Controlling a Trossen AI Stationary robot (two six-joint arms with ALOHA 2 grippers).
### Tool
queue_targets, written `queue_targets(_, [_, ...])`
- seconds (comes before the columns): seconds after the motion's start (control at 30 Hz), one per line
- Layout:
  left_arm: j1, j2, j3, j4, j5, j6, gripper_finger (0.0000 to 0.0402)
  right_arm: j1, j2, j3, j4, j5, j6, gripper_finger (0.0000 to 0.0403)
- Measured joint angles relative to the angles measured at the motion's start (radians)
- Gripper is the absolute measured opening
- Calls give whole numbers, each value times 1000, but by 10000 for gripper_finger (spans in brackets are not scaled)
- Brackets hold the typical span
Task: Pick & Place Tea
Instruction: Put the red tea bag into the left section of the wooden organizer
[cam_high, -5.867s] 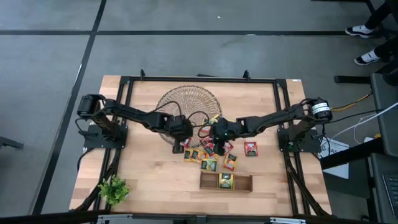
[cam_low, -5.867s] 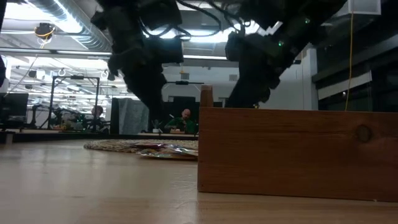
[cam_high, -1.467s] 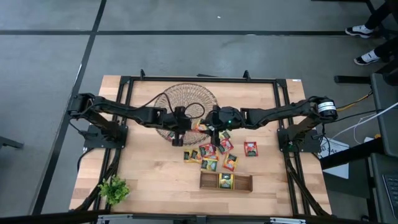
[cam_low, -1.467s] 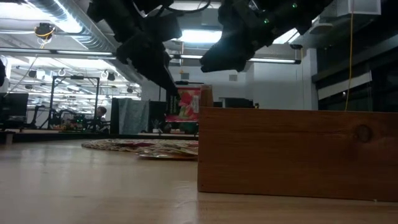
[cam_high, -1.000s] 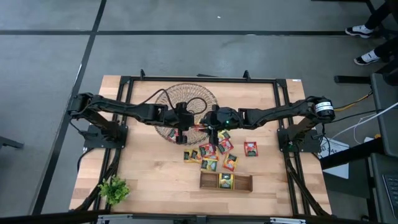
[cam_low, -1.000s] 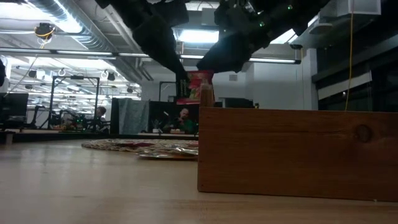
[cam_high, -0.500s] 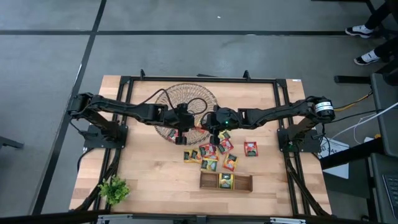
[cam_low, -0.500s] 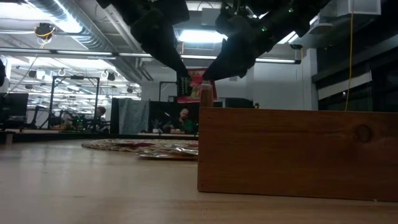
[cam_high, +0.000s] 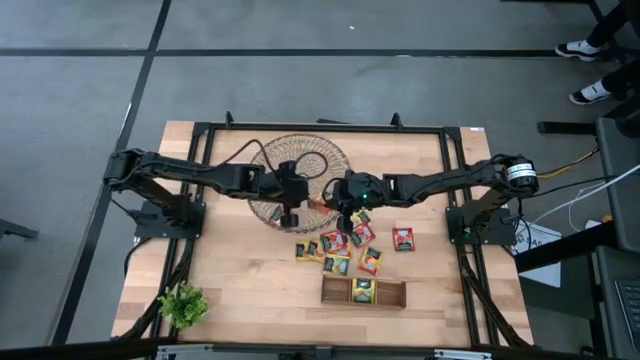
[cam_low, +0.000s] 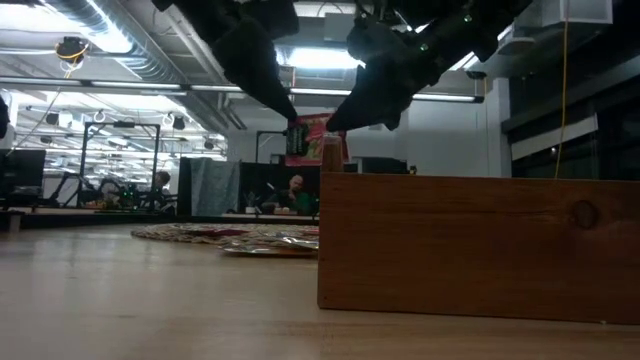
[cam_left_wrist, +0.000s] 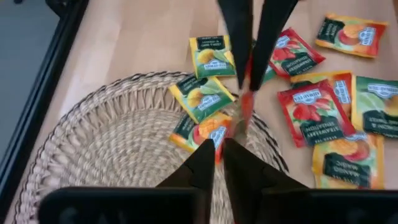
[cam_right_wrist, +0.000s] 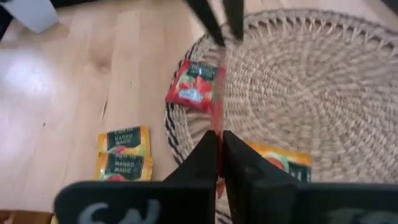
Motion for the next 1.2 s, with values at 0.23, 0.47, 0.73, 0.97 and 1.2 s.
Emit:
queue_targets(0.23, [9, -148, -149, 190, 0, -3, 74, -39, 0, -89, 171, 4, 58, 20])
queue_targets(0.47, [37, -315, -315, 434, 5, -61, 96, -79, 0, -147, 404, -4, 98, 12])
queue_targets(0.73, [65, -475, -468, 592, 13, -127, 123, -87, 0, -147, 557, -5, 69, 13])
queue_targets(0.97, [124, -541, -591, 802, 160, -234, 155, -87, 0, -147, 716, -79, 43, 13])
queue_targets(1.2, [158, -513, -595, 850, 252, -272, 185, -87, 0, -147, 836, -101, 18, 13])
